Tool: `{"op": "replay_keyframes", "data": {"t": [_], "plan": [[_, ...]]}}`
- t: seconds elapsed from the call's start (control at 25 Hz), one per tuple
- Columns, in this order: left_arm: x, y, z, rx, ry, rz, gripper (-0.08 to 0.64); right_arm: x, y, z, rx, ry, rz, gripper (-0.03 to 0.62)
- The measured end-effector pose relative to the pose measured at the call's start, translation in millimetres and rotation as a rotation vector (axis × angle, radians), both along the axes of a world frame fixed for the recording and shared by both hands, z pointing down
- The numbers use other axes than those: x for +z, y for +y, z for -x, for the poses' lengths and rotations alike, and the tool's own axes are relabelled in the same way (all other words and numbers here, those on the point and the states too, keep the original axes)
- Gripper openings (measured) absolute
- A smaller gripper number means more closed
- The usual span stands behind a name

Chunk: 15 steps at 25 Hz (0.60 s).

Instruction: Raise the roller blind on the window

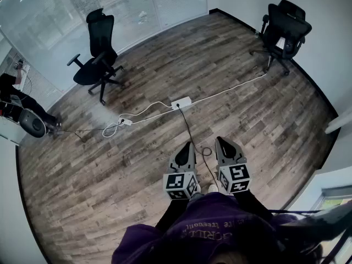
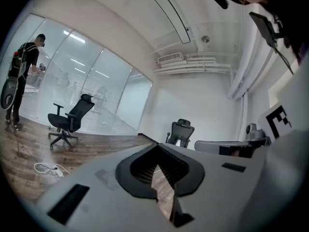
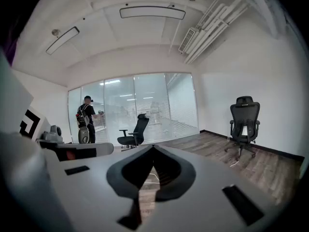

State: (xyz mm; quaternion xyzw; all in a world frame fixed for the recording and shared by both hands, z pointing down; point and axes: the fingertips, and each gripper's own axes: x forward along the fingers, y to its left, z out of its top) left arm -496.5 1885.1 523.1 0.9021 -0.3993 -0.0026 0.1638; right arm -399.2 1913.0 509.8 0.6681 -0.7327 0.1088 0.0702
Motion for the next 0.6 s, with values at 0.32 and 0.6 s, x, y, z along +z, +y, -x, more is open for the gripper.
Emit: {"op": "replay_keyframes", "data": {"t": [0.32,0.6], "plan": [[1.2,-11.3,6.8,-0.007,-0.001,-0.002,0.0,-0.3,-11.5,7.3,-0.006,0.005,0.005,-0.002],[1.4,-19.6,17.2,-0.003,0.0,-0.001,0.0,-0.5,-20.2,12.6,0.031,0.004,-0.009,-0.002]]}}
